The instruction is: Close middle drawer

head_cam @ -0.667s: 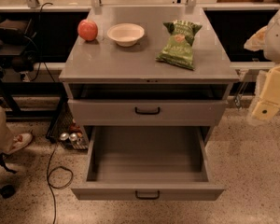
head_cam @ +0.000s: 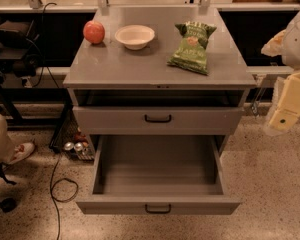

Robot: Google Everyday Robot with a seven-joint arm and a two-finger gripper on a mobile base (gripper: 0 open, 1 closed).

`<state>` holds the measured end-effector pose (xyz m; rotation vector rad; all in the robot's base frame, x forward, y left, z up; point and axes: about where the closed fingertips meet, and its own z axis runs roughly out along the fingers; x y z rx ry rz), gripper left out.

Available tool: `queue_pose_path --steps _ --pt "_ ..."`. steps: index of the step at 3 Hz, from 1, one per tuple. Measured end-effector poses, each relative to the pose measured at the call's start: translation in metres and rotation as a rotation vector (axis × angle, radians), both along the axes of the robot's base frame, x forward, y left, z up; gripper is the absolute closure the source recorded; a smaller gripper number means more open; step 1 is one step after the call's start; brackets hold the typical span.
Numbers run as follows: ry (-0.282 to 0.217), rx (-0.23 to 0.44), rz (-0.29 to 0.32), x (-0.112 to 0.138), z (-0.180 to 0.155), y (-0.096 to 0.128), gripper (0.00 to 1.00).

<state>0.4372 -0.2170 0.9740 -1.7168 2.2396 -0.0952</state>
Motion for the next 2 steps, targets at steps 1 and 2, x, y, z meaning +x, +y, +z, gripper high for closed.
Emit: queue_pose_path --steps 1,2 --pt "0.071 0.014 -0.049 -0.012 -0.033 -0.004 0.0" --pt "0.176 0.058 -0.138 -0.03 -0.089 -0.011 0.0"
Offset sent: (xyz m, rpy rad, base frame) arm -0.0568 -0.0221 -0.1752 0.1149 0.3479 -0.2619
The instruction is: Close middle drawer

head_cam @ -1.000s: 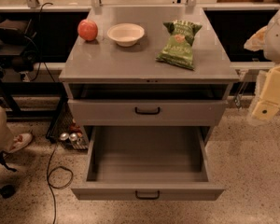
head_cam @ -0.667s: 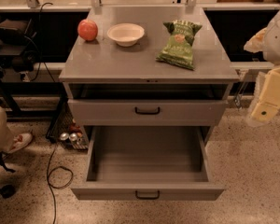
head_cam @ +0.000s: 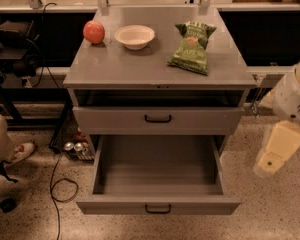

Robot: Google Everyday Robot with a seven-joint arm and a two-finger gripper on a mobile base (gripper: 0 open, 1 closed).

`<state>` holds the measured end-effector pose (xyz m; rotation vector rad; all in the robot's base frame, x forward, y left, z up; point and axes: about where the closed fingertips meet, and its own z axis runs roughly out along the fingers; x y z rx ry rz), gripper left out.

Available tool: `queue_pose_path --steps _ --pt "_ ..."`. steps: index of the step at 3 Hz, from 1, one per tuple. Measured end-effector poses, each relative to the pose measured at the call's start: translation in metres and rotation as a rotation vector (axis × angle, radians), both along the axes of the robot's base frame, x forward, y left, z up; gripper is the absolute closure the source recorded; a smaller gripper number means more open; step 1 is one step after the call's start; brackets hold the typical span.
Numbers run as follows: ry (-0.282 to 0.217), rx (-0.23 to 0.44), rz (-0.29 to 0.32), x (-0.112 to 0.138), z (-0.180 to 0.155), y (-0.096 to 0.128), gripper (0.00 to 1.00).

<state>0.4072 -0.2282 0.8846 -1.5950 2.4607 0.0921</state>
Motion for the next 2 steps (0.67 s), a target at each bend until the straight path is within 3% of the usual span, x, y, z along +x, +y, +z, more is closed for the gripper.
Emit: queue_pose_path --steps 1,2 --pt "0.113 0.085 -0.1 -0.027 -0.079 -0.005 0.0" --pt "0.131 0.175 -0.173 -0.045 -0.133 -0.002 0.0"
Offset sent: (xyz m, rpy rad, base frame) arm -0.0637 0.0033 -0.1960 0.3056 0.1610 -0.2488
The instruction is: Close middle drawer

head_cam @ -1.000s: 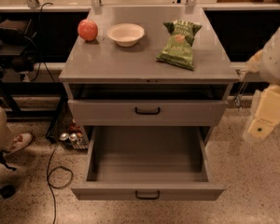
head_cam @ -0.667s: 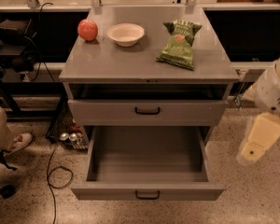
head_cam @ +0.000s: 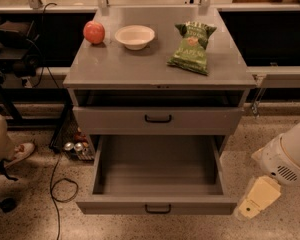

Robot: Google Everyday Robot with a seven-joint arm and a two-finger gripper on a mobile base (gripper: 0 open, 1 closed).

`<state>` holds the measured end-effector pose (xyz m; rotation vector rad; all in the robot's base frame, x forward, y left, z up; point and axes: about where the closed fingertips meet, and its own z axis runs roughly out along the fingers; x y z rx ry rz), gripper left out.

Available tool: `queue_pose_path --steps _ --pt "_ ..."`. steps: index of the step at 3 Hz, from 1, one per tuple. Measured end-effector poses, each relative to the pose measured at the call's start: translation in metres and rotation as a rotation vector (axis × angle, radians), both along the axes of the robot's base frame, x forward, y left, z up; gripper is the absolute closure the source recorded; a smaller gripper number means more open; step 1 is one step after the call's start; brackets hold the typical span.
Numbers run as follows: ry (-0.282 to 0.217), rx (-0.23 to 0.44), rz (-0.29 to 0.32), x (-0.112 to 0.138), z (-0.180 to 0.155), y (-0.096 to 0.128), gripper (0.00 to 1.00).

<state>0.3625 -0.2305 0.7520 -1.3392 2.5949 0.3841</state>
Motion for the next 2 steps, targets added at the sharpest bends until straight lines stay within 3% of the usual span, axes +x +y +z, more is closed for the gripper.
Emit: queue_pose_path --steps 1,2 --pt "0.003 -0.002 0.004 -0.001 0.001 0.0 0.0" --pt "0.091 0.077 0.032 -0.008 -0.044 0.007 0.0"
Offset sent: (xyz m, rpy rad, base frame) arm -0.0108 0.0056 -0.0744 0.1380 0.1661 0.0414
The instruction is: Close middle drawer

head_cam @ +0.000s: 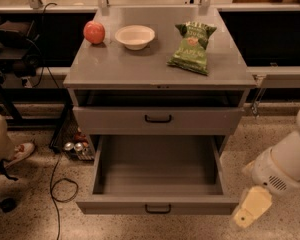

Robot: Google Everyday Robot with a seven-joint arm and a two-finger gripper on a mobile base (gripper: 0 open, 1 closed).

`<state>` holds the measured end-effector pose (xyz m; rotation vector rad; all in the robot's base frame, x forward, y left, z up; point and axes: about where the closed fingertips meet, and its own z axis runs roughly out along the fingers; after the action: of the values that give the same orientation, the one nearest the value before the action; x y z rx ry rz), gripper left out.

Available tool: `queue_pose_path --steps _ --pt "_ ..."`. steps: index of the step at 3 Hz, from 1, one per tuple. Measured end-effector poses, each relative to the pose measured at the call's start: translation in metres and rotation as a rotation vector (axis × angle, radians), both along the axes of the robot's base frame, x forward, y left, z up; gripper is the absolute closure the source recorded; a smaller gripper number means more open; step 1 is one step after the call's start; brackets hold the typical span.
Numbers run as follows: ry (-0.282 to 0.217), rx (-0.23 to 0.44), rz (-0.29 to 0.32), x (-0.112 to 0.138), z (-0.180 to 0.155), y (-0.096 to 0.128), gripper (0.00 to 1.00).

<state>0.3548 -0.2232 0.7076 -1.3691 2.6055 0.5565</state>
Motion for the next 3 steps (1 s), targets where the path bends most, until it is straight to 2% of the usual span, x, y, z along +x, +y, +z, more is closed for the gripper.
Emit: queue_pose_path --steps 1,2,3 --pt "0.085 0.062 0.032 -0.013 -0.052 0.012 0.0" --pt "0.15 0.12 0.026 -0.026 -0.108 0.027 0.18" --pt "0.161 0.154 -0.009 -0.032 -0.155 0.041 0.41"
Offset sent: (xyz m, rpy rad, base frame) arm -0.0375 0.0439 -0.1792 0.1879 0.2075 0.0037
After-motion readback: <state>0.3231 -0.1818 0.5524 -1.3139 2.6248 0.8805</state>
